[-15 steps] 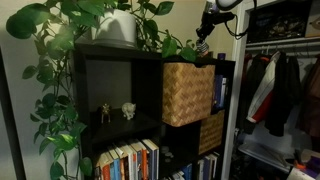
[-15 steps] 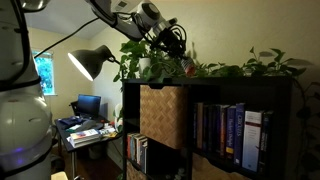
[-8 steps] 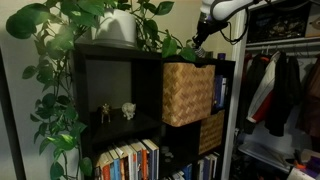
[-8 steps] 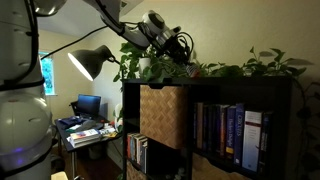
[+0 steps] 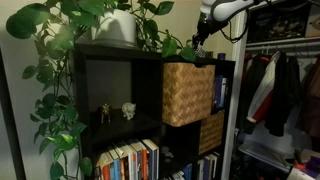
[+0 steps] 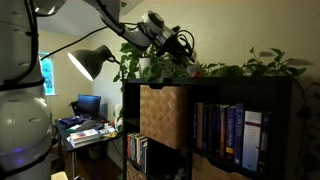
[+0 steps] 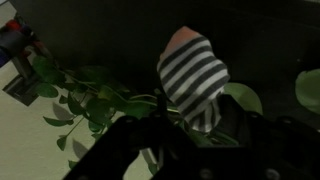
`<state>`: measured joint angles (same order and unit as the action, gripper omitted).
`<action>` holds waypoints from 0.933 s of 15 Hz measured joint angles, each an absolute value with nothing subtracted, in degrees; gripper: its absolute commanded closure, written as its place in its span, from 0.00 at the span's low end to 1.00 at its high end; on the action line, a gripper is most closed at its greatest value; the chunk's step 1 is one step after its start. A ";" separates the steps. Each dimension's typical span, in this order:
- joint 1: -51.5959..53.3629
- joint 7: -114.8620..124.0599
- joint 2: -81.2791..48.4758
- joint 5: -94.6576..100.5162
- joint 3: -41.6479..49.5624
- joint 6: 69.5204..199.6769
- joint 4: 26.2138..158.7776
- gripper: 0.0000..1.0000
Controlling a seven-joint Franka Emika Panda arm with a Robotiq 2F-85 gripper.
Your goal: Slightly pull the basket and pick up two pairs of socks and place them on top of the book shelf. Push the basket back inward.
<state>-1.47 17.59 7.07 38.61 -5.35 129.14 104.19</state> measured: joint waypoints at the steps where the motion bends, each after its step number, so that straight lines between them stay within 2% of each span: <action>1: -1.44 17.50 7.11 38.61 -5.36 129.14 104.19 0.05; 2: -1.42 17.38 7.14 38.60 -5.36 129.14 104.19 0.00; 14: -0.73 12.06 10.57 25.45 -5.37 125.48 104.86 0.00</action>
